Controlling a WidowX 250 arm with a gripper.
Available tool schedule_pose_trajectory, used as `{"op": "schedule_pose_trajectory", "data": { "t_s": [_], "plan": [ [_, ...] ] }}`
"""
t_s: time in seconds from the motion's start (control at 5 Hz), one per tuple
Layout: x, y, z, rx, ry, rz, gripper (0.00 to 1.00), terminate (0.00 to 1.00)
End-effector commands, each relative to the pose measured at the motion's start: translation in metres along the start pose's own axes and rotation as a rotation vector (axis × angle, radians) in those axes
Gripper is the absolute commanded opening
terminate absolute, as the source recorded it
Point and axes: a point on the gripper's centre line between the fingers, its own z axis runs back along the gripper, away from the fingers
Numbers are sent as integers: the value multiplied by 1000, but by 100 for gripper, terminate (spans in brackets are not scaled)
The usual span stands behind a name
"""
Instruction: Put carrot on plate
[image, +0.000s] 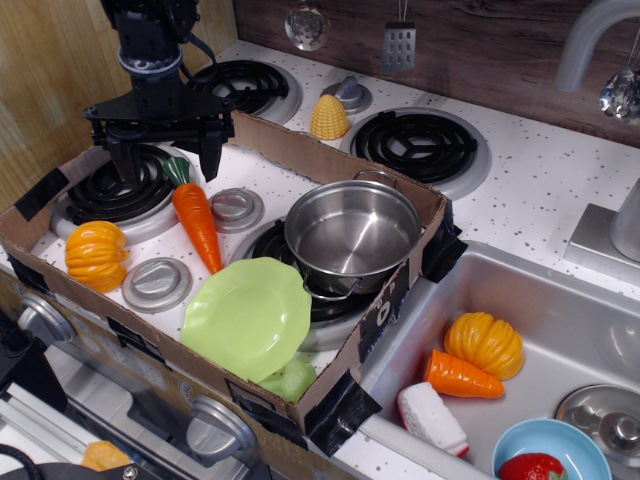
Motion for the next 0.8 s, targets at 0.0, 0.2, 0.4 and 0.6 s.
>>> {"op": "schedule_pose_trajectory", "data": {
  "t_s": [0.0, 0.2, 0.4, 0.6],
  "plan": [
    [6, 11, -10, 23, -70, 28, 100, 0],
    [3, 16, -19, 11, -52, 34, 100, 0],
    [-3, 14, -35, -28, -45, 41, 100, 0],
    [-5, 14, -42, -54, -45, 48, 100, 0]
  ]
}}
